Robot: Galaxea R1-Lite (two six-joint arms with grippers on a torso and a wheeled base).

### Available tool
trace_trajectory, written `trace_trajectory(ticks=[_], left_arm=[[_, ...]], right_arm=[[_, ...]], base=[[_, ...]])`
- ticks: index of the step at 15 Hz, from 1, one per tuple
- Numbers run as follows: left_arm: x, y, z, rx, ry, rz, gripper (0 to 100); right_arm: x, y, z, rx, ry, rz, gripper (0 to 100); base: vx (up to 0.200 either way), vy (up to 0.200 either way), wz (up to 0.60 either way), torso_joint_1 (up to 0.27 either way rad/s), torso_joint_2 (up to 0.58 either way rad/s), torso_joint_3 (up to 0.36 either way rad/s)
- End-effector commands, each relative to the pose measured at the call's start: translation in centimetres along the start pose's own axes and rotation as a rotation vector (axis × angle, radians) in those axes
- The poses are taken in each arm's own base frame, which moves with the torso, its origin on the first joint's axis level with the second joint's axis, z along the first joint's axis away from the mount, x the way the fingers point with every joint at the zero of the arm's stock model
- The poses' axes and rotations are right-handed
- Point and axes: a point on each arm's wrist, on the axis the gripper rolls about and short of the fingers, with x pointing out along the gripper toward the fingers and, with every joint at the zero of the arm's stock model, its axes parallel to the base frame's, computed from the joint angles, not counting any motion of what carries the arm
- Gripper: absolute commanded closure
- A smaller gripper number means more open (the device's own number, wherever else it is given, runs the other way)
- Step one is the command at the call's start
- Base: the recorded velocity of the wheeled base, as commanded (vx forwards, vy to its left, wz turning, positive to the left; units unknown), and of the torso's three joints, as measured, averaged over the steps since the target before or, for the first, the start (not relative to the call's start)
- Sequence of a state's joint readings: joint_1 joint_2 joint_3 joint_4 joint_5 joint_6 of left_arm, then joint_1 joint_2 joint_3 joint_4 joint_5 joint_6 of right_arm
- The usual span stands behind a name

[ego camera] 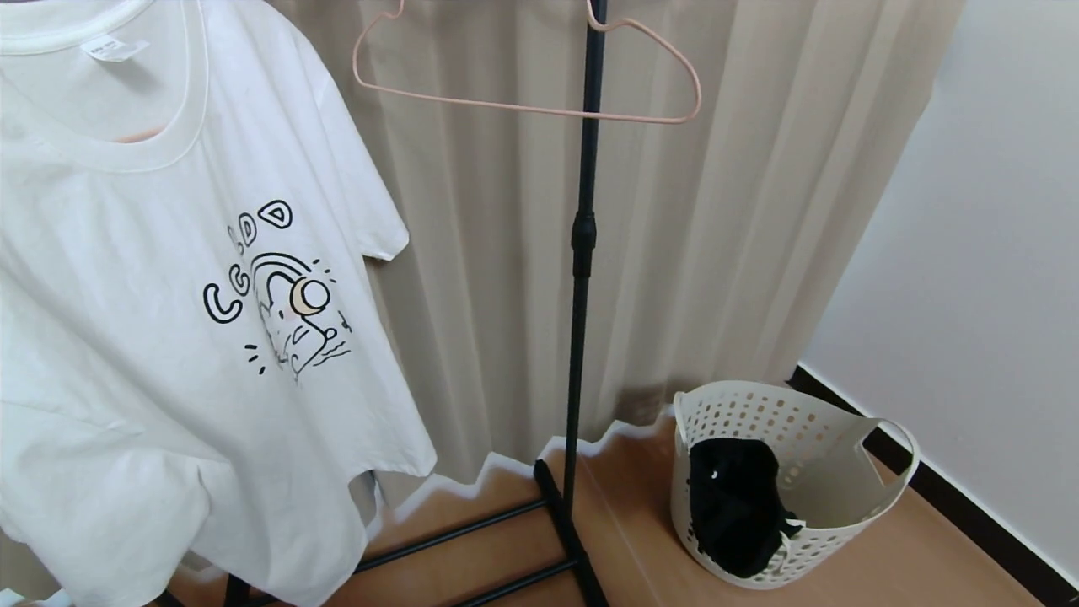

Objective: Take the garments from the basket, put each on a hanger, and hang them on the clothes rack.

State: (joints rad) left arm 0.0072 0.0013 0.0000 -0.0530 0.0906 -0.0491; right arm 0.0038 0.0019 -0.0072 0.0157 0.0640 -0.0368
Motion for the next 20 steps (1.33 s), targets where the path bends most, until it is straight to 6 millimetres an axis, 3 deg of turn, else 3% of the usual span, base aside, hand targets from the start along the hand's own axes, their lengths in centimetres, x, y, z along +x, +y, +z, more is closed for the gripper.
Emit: trace_trajectory(ticks=[1, 6, 9, 20], left_arm=[[0.0, 0.0, 0.01, -0.001, -0.001, 0.002, 0], [0.0, 0.0, 0.01, 0.002, 0.0, 0.0, 0], [0.0, 0.0, 0.01, 0.002, 0.0, 0.0, 0], [0.0, -0.02, 0.01, 0.002, 0.0, -0.006, 0]], right_arm=[[-0.01, 0.0, 0.0, 0.0, 0.0, 0.001, 0], [-0.01, 0.0, 0.0, -0.002, 0.0, 0.001, 0], [-0.01, 0.0, 0.0, 0.003, 0.0, 0.001, 0], [-0.01, 0.0, 0.0, 0.005, 0.0, 0.001, 0]], base=[[0.0, -0.2, 0.0, -0.002, 0.0, 0.002], [0.08, -0.2, 0.0, 0.003, 0.0, 0.002], [0.2, 0.0, 0.0, 0.001, 0.0, -0.001], [0.0, 0.0, 0.0, 0.0, 0.0, 0.0]])
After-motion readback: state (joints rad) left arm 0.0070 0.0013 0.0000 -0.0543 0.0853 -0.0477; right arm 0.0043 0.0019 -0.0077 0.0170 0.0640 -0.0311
